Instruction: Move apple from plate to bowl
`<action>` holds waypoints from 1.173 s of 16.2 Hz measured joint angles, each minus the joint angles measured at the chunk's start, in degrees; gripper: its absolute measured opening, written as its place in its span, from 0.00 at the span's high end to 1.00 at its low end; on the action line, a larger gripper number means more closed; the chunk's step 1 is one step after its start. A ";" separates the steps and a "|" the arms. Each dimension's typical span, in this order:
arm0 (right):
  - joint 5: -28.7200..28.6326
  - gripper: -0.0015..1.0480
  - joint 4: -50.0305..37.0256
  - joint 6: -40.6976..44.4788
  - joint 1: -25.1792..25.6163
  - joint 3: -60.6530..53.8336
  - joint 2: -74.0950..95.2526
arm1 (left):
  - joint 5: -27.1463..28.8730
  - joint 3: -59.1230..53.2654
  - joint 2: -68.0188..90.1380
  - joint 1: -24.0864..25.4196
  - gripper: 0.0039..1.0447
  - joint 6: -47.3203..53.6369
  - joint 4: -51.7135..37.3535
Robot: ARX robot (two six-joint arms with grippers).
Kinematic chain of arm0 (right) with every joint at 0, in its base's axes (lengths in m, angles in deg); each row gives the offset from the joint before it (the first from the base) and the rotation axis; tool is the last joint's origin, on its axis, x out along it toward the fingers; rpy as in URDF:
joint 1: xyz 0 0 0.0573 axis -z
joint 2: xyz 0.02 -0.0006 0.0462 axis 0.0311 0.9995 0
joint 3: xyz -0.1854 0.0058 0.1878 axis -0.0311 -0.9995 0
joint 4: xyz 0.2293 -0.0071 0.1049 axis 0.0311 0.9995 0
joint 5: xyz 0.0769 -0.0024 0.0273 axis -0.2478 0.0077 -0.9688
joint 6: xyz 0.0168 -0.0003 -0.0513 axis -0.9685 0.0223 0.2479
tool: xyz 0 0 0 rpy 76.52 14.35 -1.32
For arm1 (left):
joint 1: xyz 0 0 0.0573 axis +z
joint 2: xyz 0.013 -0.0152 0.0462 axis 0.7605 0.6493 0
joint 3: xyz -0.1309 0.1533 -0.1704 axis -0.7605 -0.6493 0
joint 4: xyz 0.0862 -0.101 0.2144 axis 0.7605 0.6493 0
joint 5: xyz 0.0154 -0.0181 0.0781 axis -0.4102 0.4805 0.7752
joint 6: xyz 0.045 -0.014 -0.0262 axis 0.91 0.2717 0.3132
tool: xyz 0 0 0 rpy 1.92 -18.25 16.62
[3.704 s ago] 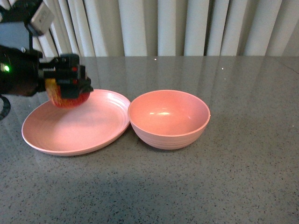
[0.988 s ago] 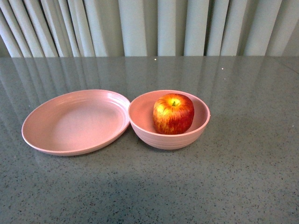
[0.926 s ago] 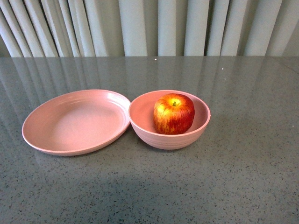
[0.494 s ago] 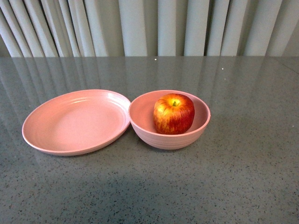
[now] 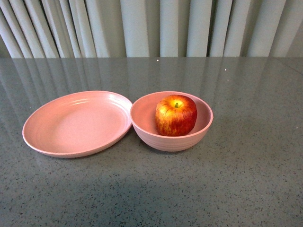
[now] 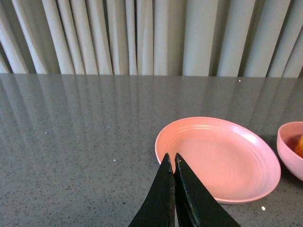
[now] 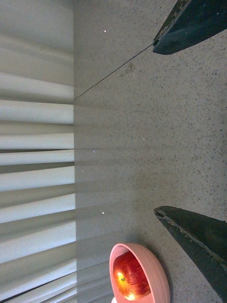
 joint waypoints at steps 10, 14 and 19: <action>0.00 0.06 0.00 0.00 0.00 0.00 0.00 | 0.02 -4.20 -11.85 0.07 0.99 0.00 6.69; 0.00 0.06 0.00 -0.02 0.00 0.00 0.00 | 0.02 -4.20 -15.47 0.07 0.99 0.00 10.12; 0.00 0.06 0.00 -0.02 0.00 0.00 0.00 | 0.02 -4.20 -19.80 0.07 0.99 0.00 14.38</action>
